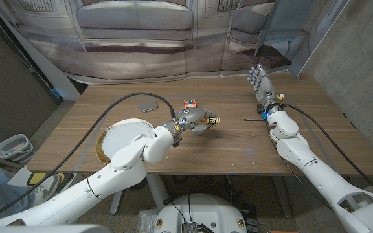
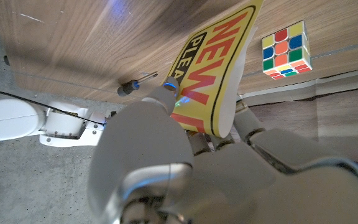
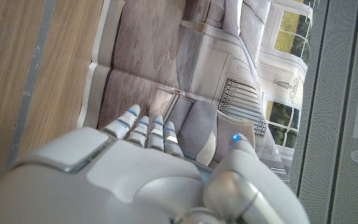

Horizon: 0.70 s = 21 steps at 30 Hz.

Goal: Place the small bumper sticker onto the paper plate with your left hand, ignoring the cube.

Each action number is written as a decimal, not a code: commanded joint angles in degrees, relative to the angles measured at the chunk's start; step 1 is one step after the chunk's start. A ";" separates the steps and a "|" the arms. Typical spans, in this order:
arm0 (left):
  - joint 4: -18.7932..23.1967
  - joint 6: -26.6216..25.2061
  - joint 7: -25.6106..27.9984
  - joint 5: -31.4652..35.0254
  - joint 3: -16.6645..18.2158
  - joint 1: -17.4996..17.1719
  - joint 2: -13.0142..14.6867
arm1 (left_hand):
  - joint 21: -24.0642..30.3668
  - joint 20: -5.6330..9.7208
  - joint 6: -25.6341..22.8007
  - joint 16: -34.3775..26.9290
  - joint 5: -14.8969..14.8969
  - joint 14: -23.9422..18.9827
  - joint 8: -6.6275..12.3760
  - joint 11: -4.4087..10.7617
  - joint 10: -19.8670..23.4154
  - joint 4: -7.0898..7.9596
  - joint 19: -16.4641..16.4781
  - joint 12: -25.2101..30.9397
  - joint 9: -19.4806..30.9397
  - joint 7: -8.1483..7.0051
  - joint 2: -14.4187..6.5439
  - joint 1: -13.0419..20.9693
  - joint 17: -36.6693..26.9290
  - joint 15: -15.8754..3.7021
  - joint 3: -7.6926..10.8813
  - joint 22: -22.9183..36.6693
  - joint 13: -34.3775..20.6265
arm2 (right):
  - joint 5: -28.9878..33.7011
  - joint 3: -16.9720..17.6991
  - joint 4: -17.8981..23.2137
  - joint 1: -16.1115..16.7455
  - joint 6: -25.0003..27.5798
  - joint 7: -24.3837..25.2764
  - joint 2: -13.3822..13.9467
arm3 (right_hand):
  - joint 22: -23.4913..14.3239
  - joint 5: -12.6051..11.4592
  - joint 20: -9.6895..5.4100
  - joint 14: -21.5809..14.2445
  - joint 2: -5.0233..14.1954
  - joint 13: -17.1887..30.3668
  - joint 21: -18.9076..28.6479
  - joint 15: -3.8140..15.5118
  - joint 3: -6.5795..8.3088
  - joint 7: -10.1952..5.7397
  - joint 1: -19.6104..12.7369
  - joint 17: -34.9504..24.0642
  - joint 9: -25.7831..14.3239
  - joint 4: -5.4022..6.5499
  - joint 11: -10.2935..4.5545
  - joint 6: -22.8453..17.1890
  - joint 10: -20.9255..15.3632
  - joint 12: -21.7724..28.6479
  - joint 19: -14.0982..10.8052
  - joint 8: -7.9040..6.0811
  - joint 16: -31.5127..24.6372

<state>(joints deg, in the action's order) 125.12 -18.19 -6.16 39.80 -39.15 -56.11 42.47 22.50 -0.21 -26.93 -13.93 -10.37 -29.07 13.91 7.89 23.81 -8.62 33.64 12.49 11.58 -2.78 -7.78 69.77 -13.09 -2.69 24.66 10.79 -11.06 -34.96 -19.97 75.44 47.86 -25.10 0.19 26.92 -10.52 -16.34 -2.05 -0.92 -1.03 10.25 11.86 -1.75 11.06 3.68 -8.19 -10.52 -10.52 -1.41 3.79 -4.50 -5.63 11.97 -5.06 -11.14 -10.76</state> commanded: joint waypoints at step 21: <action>6.31 -2.57 -1.88 0.90 3.64 -2.40 4.15 | 0.49 -0.29 -0.57 0.29 0.24 -0.73 -0.28 0.24 0.64 0.69 0.27 -0.33 0.15 0.07 0.63 -0.49 -0.32 -3.56 -0.07 0.21 -0.30 | -0.32 -0.18 -1.53 -0.64 -0.64 -1.44 -0.15 | -0.18 0.26 -0.58 -0.31 0.78 0.20 -0.11 -0.37 -0.02 -0.23 -0.26 -0.13 -0.09 -0.24 0.12 -0.12 -0.37 -0.15 -0.64 0.03 -0.01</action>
<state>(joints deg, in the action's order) 129.48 -19.80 -7.32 39.99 -36.48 -57.52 45.46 22.50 -0.21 -26.93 -13.93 -10.15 -29.38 13.91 8.19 24.12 -8.39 33.64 12.28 11.58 -2.78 -7.39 69.38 -13.19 -3.00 24.43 10.79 -11.06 -35.20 -20.03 74.51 47.44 -25.42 -0.70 26.87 -10.52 -16.10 -2.05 -0.92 -0.81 10.25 11.86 -1.75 11.07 3.68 -8.41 -10.52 -10.52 -1.40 3.79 -4.50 -5.63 11.97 -5.06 -11.14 -10.76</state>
